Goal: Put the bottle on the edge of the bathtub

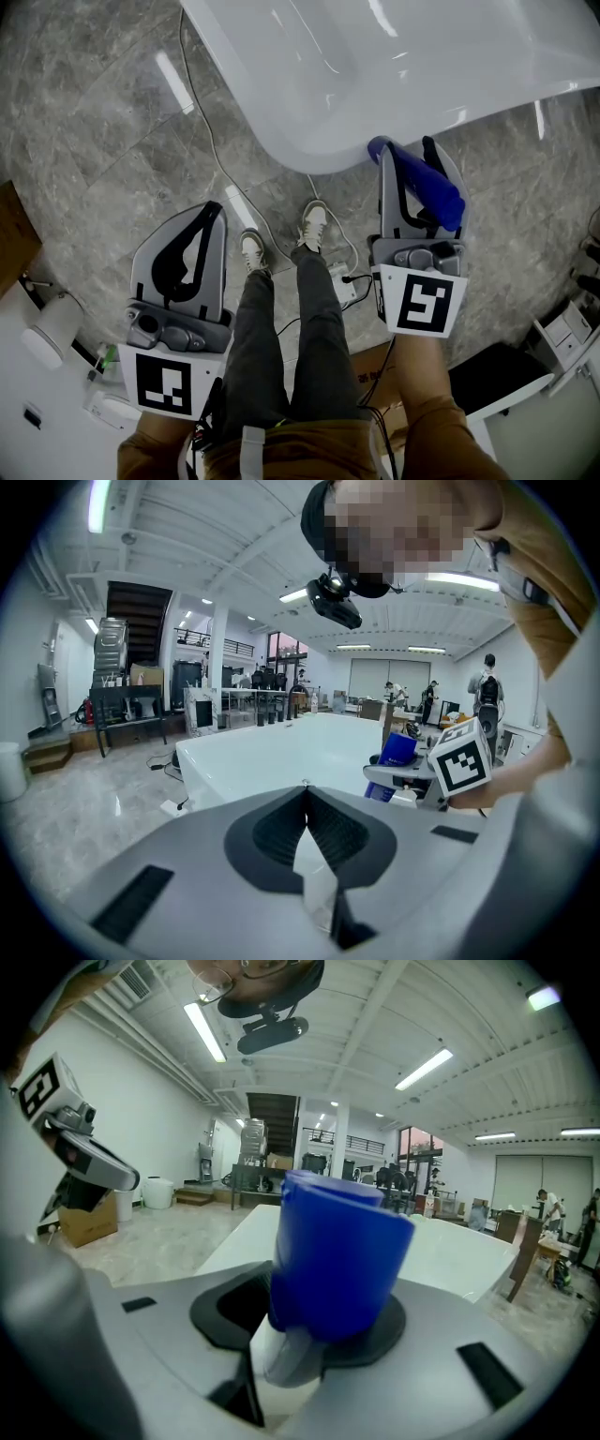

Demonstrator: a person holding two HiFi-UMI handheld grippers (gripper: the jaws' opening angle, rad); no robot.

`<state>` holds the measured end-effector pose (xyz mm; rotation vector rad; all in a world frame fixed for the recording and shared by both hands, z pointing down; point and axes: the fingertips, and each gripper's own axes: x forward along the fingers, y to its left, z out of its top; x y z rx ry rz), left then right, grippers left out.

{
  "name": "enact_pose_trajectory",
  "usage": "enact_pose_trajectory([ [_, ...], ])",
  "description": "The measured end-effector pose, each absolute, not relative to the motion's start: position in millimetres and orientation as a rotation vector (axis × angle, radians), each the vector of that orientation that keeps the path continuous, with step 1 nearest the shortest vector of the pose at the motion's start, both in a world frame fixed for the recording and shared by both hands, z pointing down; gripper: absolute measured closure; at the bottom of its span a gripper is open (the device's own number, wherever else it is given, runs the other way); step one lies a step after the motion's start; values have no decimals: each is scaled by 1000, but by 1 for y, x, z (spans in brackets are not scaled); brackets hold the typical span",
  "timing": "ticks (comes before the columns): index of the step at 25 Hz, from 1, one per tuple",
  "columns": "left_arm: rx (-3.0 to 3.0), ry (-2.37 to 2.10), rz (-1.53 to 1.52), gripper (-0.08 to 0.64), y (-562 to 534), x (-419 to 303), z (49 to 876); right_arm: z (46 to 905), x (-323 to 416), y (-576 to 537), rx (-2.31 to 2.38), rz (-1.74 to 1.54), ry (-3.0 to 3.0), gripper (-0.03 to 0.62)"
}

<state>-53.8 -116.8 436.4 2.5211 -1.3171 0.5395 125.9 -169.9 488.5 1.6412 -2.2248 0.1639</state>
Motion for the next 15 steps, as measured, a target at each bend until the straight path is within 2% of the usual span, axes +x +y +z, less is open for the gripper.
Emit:
enact_pose_trajectory([
  [4, 2521, -1321, 540, 554, -117, -54, 436, 487, 125, -174, 1646, 187, -2242, 446],
  [15, 2498, -1332, 552, 554, -115, -62, 443, 489, 115, -181, 1610, 177, -2240, 446],
])
